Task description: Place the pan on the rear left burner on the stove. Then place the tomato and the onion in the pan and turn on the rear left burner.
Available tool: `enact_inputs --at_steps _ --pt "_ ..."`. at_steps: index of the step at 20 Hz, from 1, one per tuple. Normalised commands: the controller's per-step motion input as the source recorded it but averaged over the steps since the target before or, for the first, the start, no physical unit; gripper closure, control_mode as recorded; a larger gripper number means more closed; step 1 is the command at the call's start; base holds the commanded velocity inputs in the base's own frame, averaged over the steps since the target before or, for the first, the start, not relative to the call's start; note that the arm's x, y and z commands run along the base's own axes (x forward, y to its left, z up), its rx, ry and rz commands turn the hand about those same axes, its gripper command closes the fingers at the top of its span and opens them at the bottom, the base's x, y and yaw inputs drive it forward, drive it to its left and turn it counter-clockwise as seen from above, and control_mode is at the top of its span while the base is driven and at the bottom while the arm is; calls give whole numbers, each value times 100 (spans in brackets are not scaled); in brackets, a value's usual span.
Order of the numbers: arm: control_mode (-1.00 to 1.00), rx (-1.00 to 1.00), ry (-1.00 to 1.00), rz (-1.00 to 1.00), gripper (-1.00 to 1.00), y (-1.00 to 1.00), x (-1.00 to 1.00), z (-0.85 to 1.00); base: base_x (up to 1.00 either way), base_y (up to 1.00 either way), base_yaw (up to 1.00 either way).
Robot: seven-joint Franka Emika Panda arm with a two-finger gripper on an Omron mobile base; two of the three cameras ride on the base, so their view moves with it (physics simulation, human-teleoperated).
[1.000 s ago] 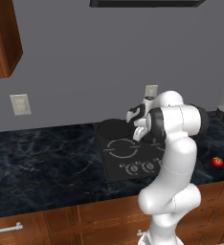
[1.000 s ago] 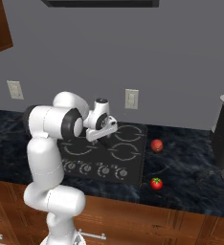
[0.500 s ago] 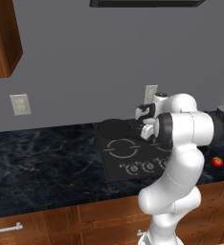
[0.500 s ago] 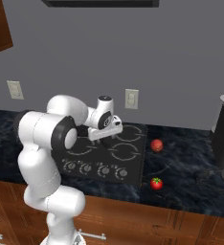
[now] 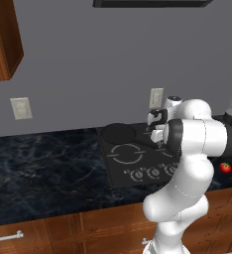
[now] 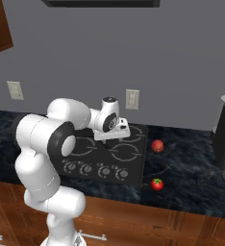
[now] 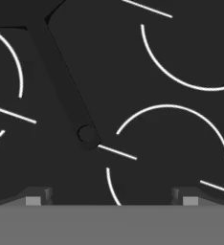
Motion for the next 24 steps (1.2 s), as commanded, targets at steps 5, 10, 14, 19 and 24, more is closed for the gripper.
enact_inputs --at_steps 5,10,14,19,24 --pt "-100 4 -1 -29 -100 -49 -12 0 0 0 0" --pt "-100 0 -2 -14 -100 -37 -1 4 0 0 0" --pt "-100 4 -1 -4 -100 -46 -43 9 0 0 0" --pt "-100 4 -2 0 -100 -41 -70 7 0 0 0" --pt "-100 4 -1 0 -100 -39 -80 4 0 0 0"
